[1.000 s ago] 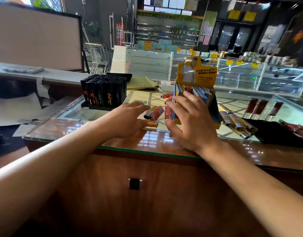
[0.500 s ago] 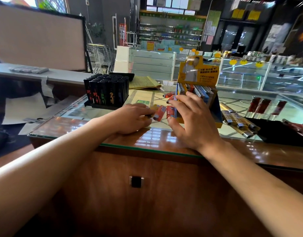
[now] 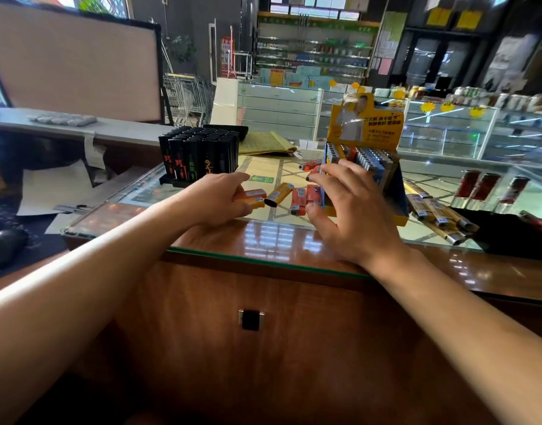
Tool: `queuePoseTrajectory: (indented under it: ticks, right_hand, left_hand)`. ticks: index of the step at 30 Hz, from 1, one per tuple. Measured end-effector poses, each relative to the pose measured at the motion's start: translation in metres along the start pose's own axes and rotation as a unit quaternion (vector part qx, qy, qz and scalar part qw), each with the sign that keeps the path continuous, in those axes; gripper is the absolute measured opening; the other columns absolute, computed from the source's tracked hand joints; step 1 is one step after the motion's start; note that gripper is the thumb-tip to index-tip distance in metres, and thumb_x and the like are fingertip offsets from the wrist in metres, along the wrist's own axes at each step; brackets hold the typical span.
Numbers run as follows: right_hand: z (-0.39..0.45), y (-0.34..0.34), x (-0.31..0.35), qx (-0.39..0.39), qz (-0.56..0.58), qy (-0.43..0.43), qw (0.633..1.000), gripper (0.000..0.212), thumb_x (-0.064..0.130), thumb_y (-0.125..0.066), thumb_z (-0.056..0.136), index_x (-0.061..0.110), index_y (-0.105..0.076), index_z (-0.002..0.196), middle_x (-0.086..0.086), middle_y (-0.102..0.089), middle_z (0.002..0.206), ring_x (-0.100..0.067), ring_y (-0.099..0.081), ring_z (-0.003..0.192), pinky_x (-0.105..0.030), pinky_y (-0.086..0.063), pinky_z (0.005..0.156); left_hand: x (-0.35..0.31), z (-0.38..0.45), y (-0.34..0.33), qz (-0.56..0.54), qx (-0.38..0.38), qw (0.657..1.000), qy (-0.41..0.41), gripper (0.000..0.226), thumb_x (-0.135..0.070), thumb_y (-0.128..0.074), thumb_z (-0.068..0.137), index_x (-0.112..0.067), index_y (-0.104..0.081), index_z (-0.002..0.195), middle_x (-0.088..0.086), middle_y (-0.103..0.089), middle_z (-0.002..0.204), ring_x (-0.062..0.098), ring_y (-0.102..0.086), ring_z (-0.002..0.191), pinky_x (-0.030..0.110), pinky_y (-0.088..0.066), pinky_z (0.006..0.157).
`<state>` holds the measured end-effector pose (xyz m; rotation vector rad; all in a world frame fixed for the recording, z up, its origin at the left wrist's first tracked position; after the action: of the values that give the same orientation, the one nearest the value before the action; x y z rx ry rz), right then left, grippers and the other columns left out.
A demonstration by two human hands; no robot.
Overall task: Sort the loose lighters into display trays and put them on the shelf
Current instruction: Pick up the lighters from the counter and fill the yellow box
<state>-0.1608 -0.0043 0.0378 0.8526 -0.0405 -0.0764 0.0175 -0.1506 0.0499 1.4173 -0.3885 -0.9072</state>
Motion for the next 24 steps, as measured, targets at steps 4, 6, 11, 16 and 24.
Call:
queuePoseTrajectory:
  ticks: [4,6,11,16,24]
  right_hand:
    - [0.0,0.0,0.0,0.001,0.0,0.001,1.0,0.057,0.047,-0.039,0.091,0.015,-0.056,0.135,-0.005,-0.05,0.143,-0.025,-0.033,0.139,-0.04,-0.03,0.111]
    - [0.0,0.0,0.001,0.002,0.001,0.004,1.0,0.056,0.047,-0.04,0.091,0.015,-0.056,0.134,-0.004,-0.05,0.143,-0.025,-0.033,0.139,-0.039,-0.03,0.11]
    - [-0.001,0.001,0.002,0.004,0.0,0.01,1.0,0.053,0.045,-0.043,0.092,0.015,-0.057,0.133,-0.005,-0.05,0.143,-0.025,-0.033,0.139,-0.039,-0.031,0.11]
    - [-0.002,0.002,0.003,-0.001,0.004,0.016,1.0,0.053,0.046,-0.041,0.091,0.014,-0.059,0.13,-0.006,-0.051,0.142,-0.026,-0.034,0.138,-0.04,-0.032,0.11]
    - [-0.003,0.002,0.004,-0.005,0.007,0.02,1.0,0.051,0.044,-0.043,0.092,0.014,-0.06,0.129,-0.006,-0.051,0.141,-0.025,-0.034,0.138,-0.04,-0.033,0.11]
  left_hand:
    - [0.003,0.003,0.003,0.018,0.008,0.999,0.044,0.066,-0.045,-0.068,0.088,-0.012,-0.047,0.141,0.01,-0.055,0.129,0.028,-0.052,0.113,0.034,-0.043,0.092]
    - [0.003,0.001,0.004,0.018,0.005,0.999,0.052,0.055,-0.047,-0.069,0.086,-0.013,-0.057,0.128,0.006,-0.05,0.116,0.022,-0.048,0.099,0.03,-0.037,0.078]
    - [0.0,-0.005,0.003,0.049,-0.023,0.998,0.033,0.032,-0.046,-0.066,0.089,-0.018,-0.055,0.101,-0.003,-0.051,0.09,0.016,-0.046,0.081,0.031,-0.032,0.064]
    - [0.001,-0.013,-0.003,0.061,-0.091,0.994,-0.027,0.029,-0.036,-0.049,0.101,-0.012,-0.059,0.113,0.006,-0.062,0.107,0.025,-0.057,0.094,0.035,-0.044,0.08]
    - [0.005,-0.014,-0.003,0.04,-0.1,0.992,-0.066,0.028,-0.023,-0.056,0.095,-0.012,-0.063,0.12,0.005,-0.063,0.112,0.024,-0.06,0.101,0.035,-0.048,0.088]
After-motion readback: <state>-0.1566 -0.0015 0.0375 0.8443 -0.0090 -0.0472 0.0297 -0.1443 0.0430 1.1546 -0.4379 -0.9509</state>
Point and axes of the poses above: each hand's wrist, its own z-axis towards the middle knuckle, its own y-axis out of the back of the hand, x = y × z, the point moved 2 cm from there along z, towards the middle knuckle
